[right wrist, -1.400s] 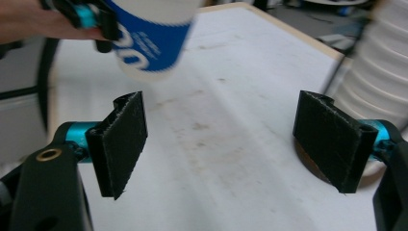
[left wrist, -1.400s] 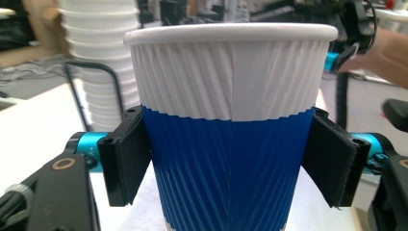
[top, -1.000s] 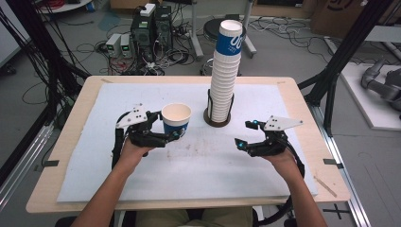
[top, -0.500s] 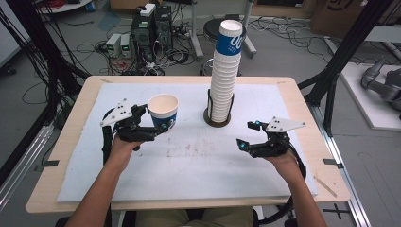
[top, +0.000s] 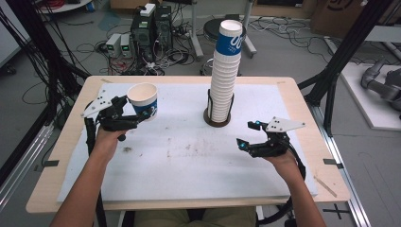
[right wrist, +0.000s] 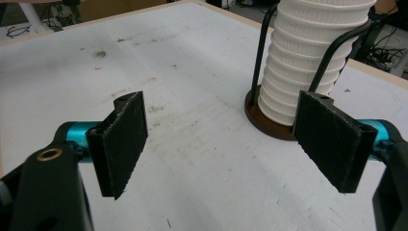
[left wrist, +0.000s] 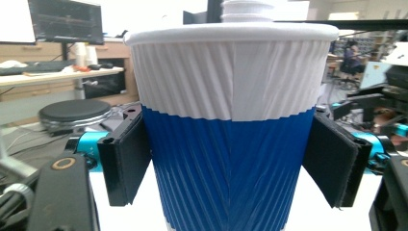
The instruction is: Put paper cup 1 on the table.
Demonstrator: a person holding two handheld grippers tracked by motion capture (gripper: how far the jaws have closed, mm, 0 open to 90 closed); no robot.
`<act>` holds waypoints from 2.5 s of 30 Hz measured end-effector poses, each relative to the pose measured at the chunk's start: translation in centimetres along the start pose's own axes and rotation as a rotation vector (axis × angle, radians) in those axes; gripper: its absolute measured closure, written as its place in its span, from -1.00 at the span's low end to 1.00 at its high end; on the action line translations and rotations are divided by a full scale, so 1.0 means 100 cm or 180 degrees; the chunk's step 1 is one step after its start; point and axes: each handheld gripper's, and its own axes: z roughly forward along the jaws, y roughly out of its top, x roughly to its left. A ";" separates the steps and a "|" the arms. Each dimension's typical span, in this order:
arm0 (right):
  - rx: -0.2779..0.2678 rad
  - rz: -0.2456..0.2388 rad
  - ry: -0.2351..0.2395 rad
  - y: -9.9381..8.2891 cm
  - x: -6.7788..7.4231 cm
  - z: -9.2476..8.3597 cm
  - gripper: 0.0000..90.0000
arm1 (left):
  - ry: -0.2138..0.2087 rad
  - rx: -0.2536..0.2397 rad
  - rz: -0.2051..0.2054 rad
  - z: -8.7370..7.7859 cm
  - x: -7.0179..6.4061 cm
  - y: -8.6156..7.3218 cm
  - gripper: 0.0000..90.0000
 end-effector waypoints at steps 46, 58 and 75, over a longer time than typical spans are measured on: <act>0.0024 0.0014 0.0010 -0.003 0.001 -0.002 -0.55 | 0.0678 0.1118 -0.0235 -0.004 0.046 -0.075 -0.47; 0.0021 0.0005 0.0003 -0.004 0.000 -0.004 -0.55 | 0.0779 0.1292 -0.0230 -0.011 0.043 -0.077 -0.47; 0.0015 0.0000 0.0052 -0.003 0.002 -0.003 -0.55 | 0.0954 0.1581 -0.0187 -0.031 0.026 -0.072 -0.51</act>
